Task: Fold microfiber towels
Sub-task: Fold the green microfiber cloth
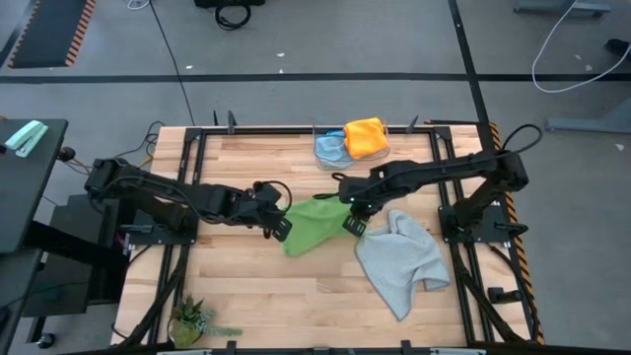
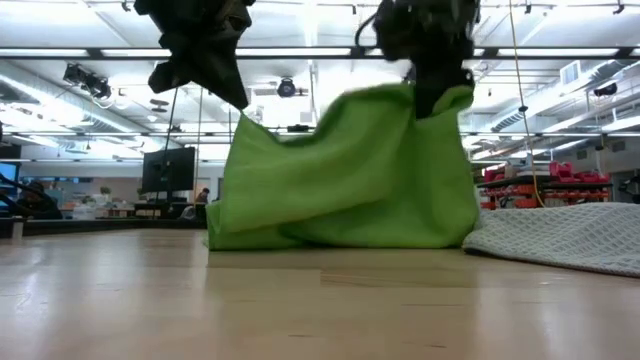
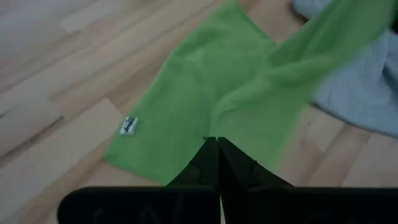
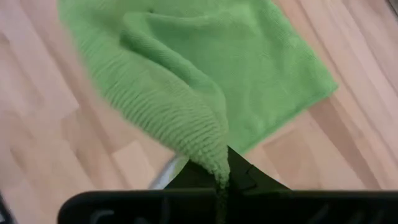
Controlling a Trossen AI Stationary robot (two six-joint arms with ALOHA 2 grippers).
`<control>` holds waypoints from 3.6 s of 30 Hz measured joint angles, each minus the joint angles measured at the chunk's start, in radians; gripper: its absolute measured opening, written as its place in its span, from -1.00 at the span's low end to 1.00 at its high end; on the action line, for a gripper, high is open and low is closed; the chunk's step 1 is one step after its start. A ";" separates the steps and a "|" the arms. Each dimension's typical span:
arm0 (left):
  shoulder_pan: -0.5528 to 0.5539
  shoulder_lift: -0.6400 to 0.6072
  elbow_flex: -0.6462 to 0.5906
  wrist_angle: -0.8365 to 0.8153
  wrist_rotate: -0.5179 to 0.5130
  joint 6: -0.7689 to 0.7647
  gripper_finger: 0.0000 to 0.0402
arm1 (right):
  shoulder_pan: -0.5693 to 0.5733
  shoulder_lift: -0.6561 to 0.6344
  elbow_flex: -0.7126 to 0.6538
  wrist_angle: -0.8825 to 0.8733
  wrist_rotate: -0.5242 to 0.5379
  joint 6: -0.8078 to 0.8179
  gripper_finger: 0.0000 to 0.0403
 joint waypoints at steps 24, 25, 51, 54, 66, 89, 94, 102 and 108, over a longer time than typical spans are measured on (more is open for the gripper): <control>0.060 0.010 0.000 -0.187 -0.174 -0.084 -1.00 | -0.242 0.092 0.000 0.019 0.062 -0.243 -0.99; 0.060 0.010 0.000 -0.189 -0.168 -0.083 -1.00 | -0.243 0.092 0.000 0.025 0.062 -0.245 -0.98; 0.069 0.095 -0.002 -0.328 -0.068 -0.165 -0.71 | -0.232 0.198 -0.002 0.102 0.049 -0.283 -0.59; 0.060 0.094 0.000 -0.288 -0.031 -0.185 -0.64 | -0.245 0.196 -0.002 0.091 0.051 -0.282 -0.50; -0.069 0.104 0.000 -0.235 0.140 -0.295 -0.47 | -0.217 0.146 0.003 -0.034 -0.051 -0.257 -0.28; -0.086 0.126 -0.329 0.469 0.132 -0.656 -0.47 | 0.248 -0.539 -0.517 0.419 -0.052 0.187 -0.28; -0.083 0.133 -0.352 0.478 0.128 -0.703 -0.44 | 0.299 -0.593 -0.588 0.419 -0.013 0.241 -0.28; -0.082 0.134 -0.352 0.463 0.128 -0.709 -0.36 | 0.324 -0.594 -0.624 0.428 -0.008 0.245 -0.28; -0.082 0.179 -0.351 0.471 0.148 -0.738 -0.33 | 0.324 -0.594 -0.624 0.461 -0.008 0.237 -0.28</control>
